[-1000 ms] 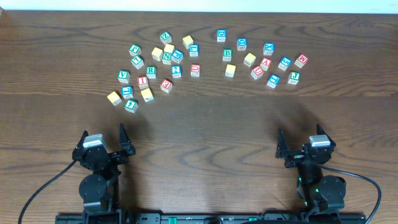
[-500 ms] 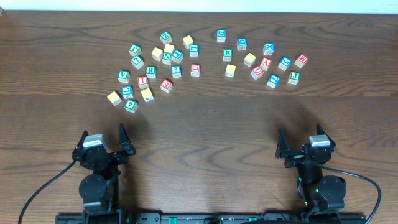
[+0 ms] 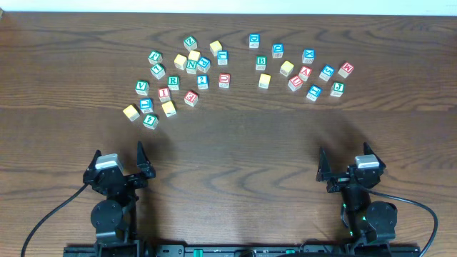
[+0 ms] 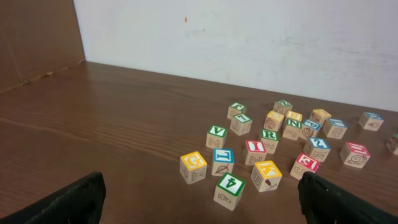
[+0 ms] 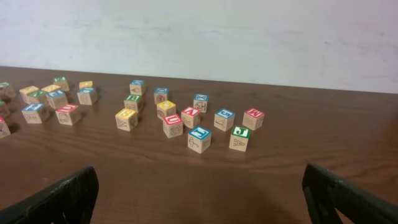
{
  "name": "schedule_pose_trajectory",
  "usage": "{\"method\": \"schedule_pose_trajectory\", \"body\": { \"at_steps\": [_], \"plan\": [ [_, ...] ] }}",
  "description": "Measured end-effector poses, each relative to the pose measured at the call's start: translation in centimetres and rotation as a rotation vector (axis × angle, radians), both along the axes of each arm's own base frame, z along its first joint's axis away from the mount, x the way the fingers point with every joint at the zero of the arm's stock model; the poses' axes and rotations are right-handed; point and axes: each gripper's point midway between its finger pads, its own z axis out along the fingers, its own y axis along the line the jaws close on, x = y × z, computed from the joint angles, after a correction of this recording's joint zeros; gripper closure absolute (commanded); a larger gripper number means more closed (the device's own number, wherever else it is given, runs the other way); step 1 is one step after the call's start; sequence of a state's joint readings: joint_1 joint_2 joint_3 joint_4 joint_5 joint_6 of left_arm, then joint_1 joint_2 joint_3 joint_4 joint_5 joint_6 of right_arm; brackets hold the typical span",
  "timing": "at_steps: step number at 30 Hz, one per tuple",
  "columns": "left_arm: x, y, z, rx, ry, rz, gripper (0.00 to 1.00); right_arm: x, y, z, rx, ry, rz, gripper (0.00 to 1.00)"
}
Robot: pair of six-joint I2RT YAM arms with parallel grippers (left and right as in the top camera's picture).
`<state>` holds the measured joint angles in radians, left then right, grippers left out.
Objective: Spell out AI2
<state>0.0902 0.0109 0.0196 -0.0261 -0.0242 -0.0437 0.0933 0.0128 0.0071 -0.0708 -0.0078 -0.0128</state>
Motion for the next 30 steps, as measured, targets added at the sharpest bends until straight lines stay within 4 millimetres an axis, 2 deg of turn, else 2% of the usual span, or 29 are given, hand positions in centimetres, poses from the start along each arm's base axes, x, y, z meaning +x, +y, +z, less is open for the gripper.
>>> {"method": "schedule_pose_trajectory", "body": {
  "at_steps": [11,19,30],
  "plan": [
    [0.1,-0.9,-0.1,-0.007,0.014,-0.053,0.02,0.0,0.0,0.0,0.000,0.000,0.000,0.01],
    [0.2,-0.9,-1.3,-0.018,0.105,-0.053,0.02,0.0,0.0,0.0,0.000,0.000,0.000,0.01],
    [2.2,-1.9,3.2,-0.031,0.162,-0.120,0.02,0.0,0.0,0.0,0.000,0.000,0.000,0.01]
  ]
}}
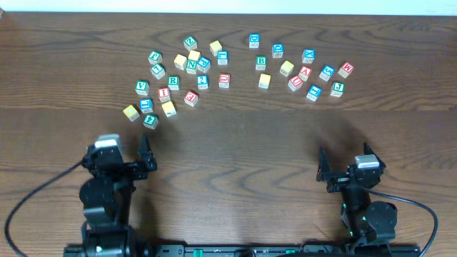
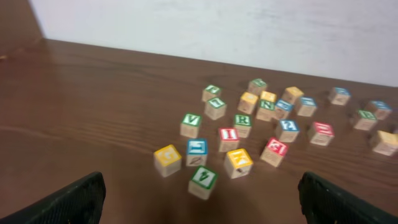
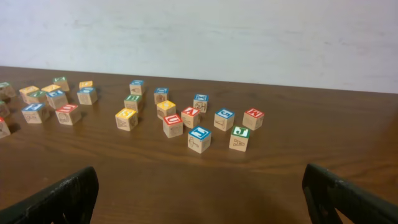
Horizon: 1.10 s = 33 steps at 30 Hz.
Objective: Spell out AI2
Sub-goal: 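Move the left gripper forward over the left cluster of blocks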
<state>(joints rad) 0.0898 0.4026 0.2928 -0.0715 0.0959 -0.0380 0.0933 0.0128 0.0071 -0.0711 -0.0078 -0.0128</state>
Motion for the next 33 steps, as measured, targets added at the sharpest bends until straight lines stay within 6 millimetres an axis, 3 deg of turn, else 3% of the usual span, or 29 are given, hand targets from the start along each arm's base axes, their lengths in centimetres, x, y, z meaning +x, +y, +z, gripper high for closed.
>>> {"method": "schedule_pose_trajectory", "body": {
  "at_steps": [17,29,33],
  "plan": [
    [4.7,-2.6,0.5,-0.084,0.278,-0.167,0.02,0.0,0.0,0.0,0.000,0.000,0.000,0.01],
    [7.6,-2.7,5.3,-0.118,0.461,-0.185,0.02,0.0,0.0,0.0,0.000,0.000,0.000,0.01],
    [9.2,-3.7,7.3,-0.103,0.501,-0.222,0.02,0.0,0.0,0.0,0.000,0.000,0.000,0.01]
  ]
}}
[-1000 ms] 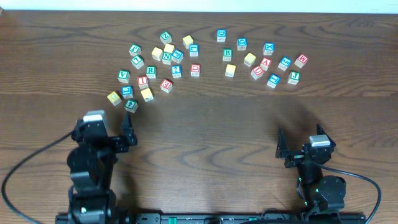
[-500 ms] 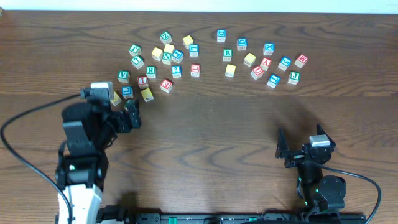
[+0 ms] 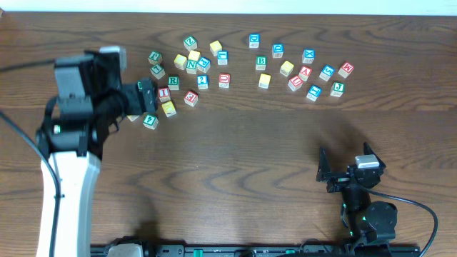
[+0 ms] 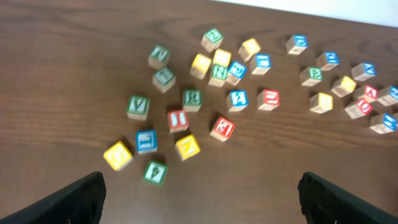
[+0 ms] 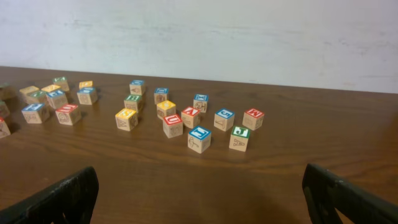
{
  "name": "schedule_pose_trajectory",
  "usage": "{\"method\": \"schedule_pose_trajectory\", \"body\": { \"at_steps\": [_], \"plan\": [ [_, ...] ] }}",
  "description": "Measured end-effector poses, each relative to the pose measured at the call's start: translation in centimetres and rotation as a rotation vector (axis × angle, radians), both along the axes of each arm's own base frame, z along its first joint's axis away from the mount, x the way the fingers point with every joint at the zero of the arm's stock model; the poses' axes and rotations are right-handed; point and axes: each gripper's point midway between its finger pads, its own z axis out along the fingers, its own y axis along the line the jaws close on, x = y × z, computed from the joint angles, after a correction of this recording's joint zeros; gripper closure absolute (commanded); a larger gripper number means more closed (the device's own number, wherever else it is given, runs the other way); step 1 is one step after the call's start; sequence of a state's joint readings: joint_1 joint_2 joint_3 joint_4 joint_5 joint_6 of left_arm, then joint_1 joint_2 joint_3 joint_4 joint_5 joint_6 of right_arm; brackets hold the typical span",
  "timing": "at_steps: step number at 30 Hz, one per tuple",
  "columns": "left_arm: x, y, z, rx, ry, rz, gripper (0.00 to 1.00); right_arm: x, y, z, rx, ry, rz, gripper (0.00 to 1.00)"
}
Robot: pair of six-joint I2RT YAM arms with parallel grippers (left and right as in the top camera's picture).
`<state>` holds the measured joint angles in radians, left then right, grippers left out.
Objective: Spell out AI2
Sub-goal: 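Move the left gripper forward over the left cluster of blocks, then move the right gripper forward toward the right cluster of blocks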
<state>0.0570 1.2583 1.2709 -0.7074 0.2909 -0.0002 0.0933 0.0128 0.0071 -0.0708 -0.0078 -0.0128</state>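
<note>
Lettered wooden cubes lie in two loose groups at the far side of the table. The red I block [image 3: 163, 93] [image 4: 178, 119] and the blue 2 block [image 3: 203, 81] [image 4: 237, 98] are in the left group. The red A block [image 3: 305, 73] [image 5: 190, 116] is in the right group. My left gripper [image 3: 141, 96] [image 4: 199, 202] hangs open high over the near left edge of the left group, looking down on it, with nothing between its fingers. My right gripper [image 3: 345, 163] [image 5: 199, 199] stands open and low at the front right, far from the blocks.
A green 4 block [image 4: 155, 172], a yellow block [image 4: 117, 155] and a blue block [image 4: 146, 140] lie nearest the left gripper. A blue block [image 5: 199, 138] and a green J block [image 5: 239, 137] front the right group. A white wall runs behind the table's far edge.
The left arm has risen from the front left and reached out over the left group. Its camera now looks down on the blocks. The right arm and all blocks are unchanged.
First both grippers stood open and low at the front edge, facing the blocks. Then the left gripper was slightly raised and turned towards the left group. Now it is open high above that group. No block has moved.
</note>
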Motion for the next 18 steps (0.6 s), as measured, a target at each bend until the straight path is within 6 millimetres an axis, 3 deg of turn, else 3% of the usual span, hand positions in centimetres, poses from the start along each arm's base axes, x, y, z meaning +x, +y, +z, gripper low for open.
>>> {"method": "schedule_pose_trajectory", "body": {
  "at_steps": [6,10,18],
  "plan": [
    [2.1,-3.3,1.6,0.018,0.053,-0.111,0.03,0.0,0.0,0.0,0.000,0.000,0.000,0.01],
    [3.5,-5.8,1.4,0.023,0.061,-0.175,0.02,0.0,0.0,0.0,0.000,0.000,0.000,0.01],
    [3.6,-8.4,1.0,0.024,0.057,-0.241,0.02,0.0,0.0,0.0,0.000,0.000,0.000,0.01]
  ]
}}
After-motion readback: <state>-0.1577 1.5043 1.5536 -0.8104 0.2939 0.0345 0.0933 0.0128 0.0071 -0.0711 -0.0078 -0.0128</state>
